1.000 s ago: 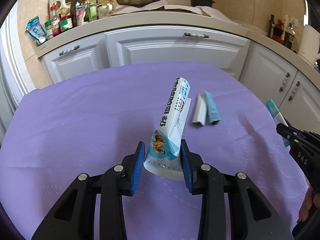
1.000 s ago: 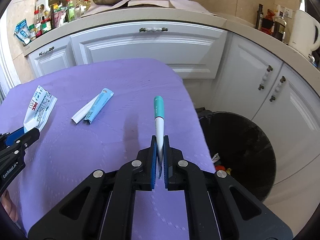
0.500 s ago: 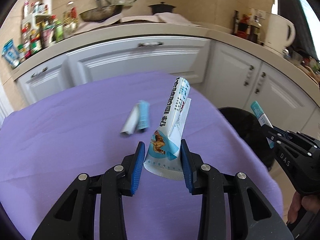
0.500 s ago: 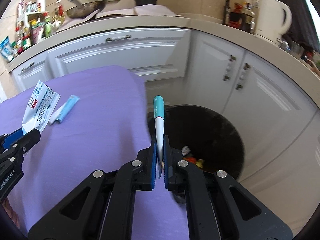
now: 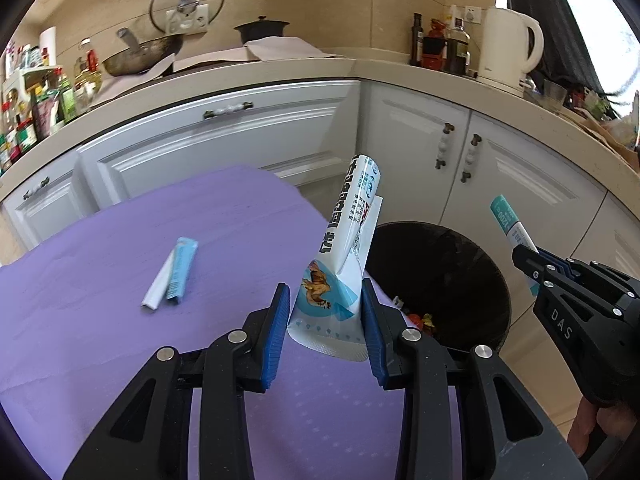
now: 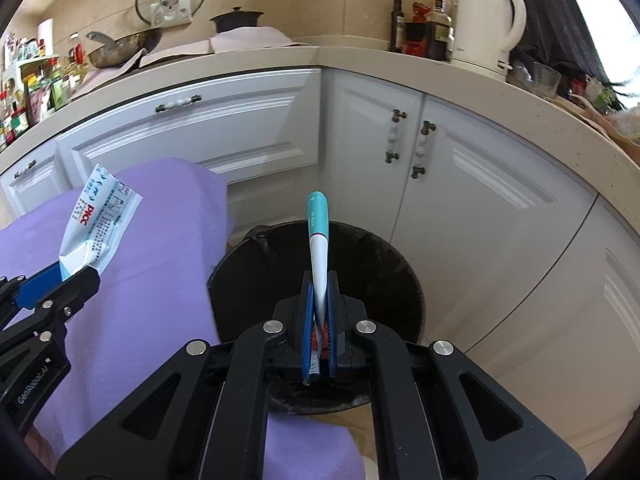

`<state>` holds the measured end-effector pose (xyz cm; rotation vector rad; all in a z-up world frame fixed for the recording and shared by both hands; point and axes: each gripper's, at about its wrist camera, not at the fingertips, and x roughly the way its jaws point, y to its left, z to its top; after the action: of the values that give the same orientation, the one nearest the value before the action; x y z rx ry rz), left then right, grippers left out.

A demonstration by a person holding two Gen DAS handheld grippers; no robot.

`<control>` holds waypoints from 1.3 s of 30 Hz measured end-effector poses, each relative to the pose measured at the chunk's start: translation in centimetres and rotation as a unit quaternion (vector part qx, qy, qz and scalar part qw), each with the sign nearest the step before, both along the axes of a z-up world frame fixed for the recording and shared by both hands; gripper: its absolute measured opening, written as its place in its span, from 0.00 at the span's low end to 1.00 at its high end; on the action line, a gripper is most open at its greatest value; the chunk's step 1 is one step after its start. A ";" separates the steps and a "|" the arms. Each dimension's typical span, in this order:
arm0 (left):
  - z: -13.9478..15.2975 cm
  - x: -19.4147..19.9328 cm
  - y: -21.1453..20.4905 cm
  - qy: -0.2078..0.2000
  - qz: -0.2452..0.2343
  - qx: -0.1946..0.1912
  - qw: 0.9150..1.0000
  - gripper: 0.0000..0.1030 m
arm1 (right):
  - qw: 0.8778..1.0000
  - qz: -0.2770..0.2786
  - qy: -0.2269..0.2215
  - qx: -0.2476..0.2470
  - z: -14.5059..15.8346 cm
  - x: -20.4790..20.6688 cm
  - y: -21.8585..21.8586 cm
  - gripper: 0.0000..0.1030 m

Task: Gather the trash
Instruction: 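Carry the tube and wrapper over the black bin and open both tools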

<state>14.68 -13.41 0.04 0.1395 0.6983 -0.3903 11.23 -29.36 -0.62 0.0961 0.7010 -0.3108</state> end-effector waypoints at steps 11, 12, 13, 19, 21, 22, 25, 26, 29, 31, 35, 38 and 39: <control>-1.0 1.3 -4.5 -0.007 -0.017 0.011 1.000 0.35 | 1.000 -0.017 -0.004 0.013 -1.2 0.6 -3.1 0.06; -1.2 1.5 -4.8 -0.007 -0.017 0.014 1.000 0.35 | 1.000 -0.019 -0.003 0.015 -1.4 0.7 -3.4 0.06; -1.4 1.6 -5.1 -0.006 -0.018 0.016 1.000 0.35 | 1.000 -0.020 -0.002 0.017 -1.6 0.9 -3.7 0.06; -2.6 2.4 -6.8 0.002 -0.020 0.030 0.999 0.35 | 0.999 -0.027 0.006 0.025 -2.9 1.6 -4.7 0.06; -2.9 2.7 -7.2 0.005 -0.020 0.034 0.999 0.35 | 0.999 -0.028 0.009 0.028 -3.4 1.8 -5.0 0.06; -3.1 2.8 -7.4 0.007 -0.020 0.036 0.999 0.35 | 0.999 -0.029 0.011 0.030 -3.6 2.0 -5.1 0.06; -3.6 3.2 -7.9 0.015 -0.020 0.041 0.999 0.35 | 0.999 -0.031 0.013 0.033 -4.1 2.4 -5.5 0.06; -3.7 3.4 -8.0 0.018 -0.020 0.042 0.999 0.35 | 0.999 -0.032 0.014 0.034 -4.3 2.5 -5.5 0.06; -4.1 3.7 -8.5 0.022 -0.024 0.045 0.998 0.36 | 0.999 -0.036 0.015 0.034 -4.7 2.7 -5.9 0.07; -4.4 3.9 -8.7 0.030 -0.031 0.044 0.998 0.39 | 0.998 -0.040 0.013 0.036 -4.9 2.8 -6.2 0.10; -4.7 4.1 -8.8 0.036 -0.031 0.043 0.998 0.46 | 0.998 -0.045 0.017 0.035 -5.2 2.9 -6.6 0.21; -4.7 4.1 -8.6 0.036 -0.026 0.038 0.998 0.53 | 0.998 -0.048 0.018 0.034 -5.2 2.8 -6.7 0.21; -4.6 4.1 -8.4 0.035 -0.023 0.036 0.998 0.54 | 0.998 -0.049 0.018 0.033 -5.2 2.8 -6.7 0.22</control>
<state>18.80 -21.79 -4.55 0.2116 0.7806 -0.4159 14.01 -36.07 -5.83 0.1891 0.7437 -0.3830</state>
